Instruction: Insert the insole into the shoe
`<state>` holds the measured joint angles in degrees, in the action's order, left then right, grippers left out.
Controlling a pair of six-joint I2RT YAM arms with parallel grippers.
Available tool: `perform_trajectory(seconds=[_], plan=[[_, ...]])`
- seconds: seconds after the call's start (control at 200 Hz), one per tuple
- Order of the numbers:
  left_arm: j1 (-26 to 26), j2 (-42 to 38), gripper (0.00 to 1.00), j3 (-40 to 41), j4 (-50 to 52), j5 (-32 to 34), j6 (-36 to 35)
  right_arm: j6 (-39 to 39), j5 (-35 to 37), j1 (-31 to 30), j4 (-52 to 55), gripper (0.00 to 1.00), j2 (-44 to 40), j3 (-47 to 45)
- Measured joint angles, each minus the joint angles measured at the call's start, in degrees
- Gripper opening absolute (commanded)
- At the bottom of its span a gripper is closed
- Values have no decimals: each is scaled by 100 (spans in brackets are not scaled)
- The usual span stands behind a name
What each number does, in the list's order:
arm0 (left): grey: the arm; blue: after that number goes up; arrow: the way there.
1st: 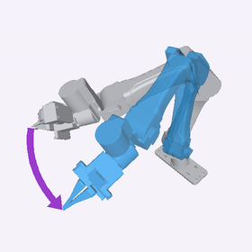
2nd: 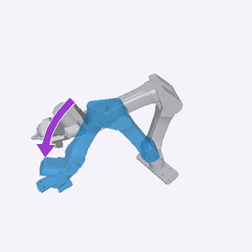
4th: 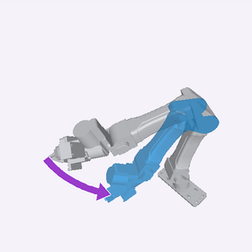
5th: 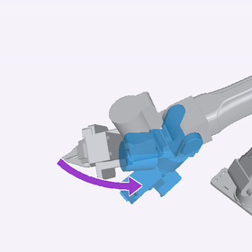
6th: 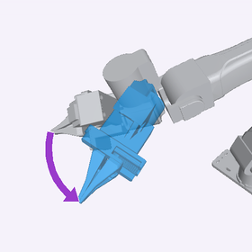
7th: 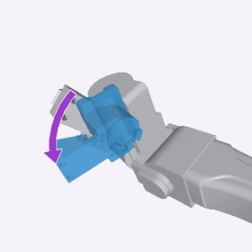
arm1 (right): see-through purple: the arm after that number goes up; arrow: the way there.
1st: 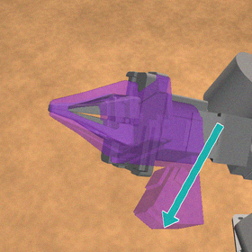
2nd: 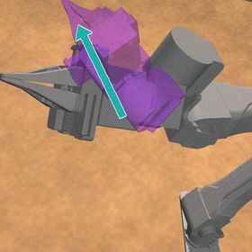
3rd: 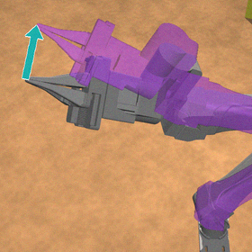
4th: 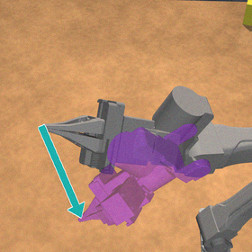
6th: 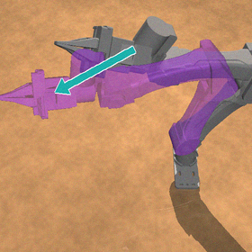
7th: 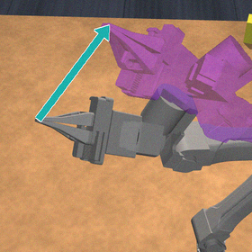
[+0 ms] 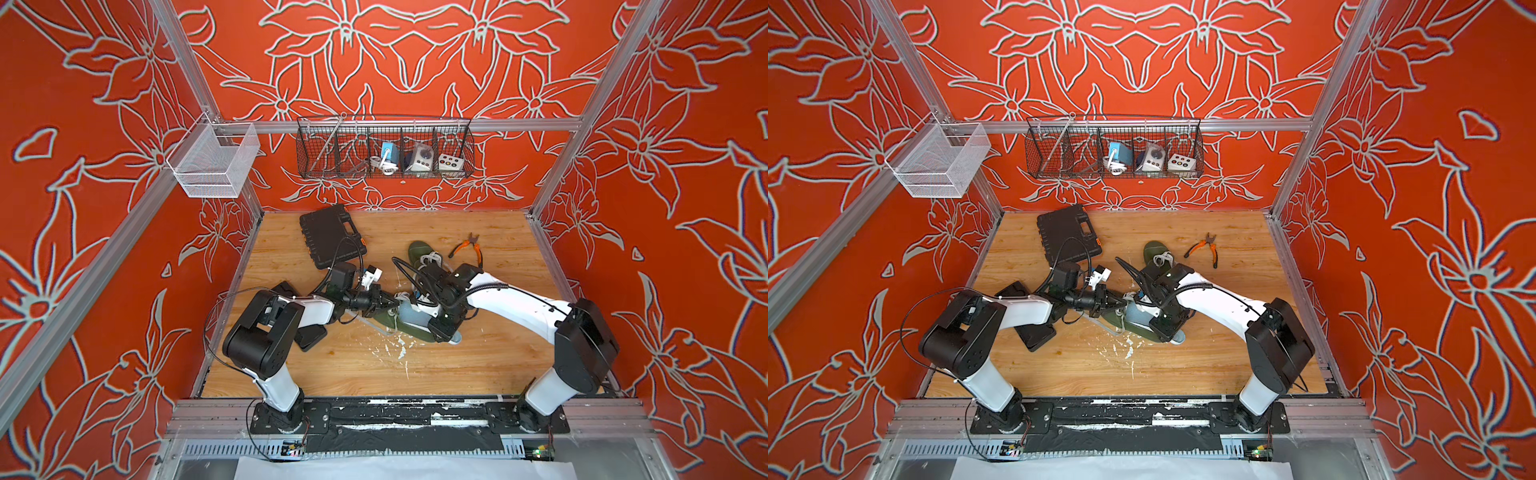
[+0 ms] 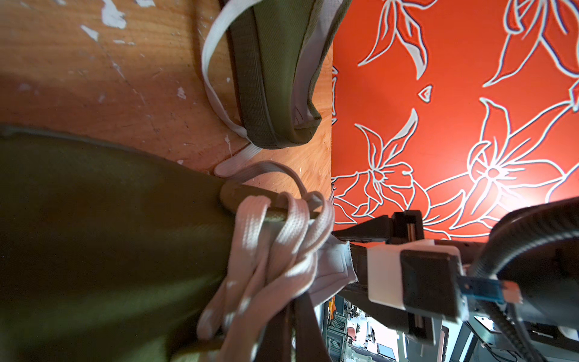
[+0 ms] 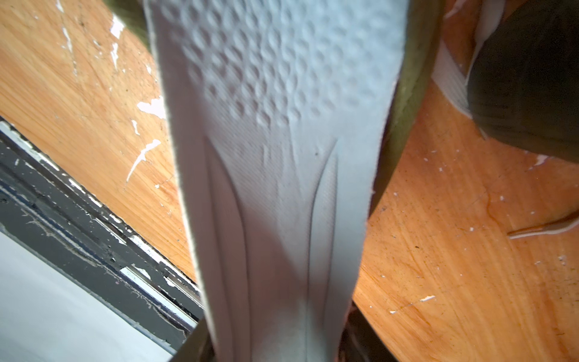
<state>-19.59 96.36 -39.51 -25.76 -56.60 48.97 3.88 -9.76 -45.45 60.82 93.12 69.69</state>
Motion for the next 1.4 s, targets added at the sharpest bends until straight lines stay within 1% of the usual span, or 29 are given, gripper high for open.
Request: perform_trajectory(seconds=[0.14, 0.305, 0.575, 0.846, 1.006, 1.401], plan=[[0, 0, 0, -42, 28, 0, -11, 46, 136, -87, -11, 39, -28, 63], [0, 0, 0, -59, 46, 9, -11, 177, 326, -149, -42, 34, -28, 190], [0, 0, 0, -59, 42, 31, 9, 354, 387, -162, -136, 33, 55, 293], [15, 0, 0, -55, 28, 149, 44, 597, 422, -162, -111, 33, 529, 730], [17, 0, 0, -42, -9, 168, 59, 673, 420, -160, -118, 34, 695, 813], [17, 0, 0, -4, -94, 168, 144, 686, 417, -160, -330, 34, 966, 973]])
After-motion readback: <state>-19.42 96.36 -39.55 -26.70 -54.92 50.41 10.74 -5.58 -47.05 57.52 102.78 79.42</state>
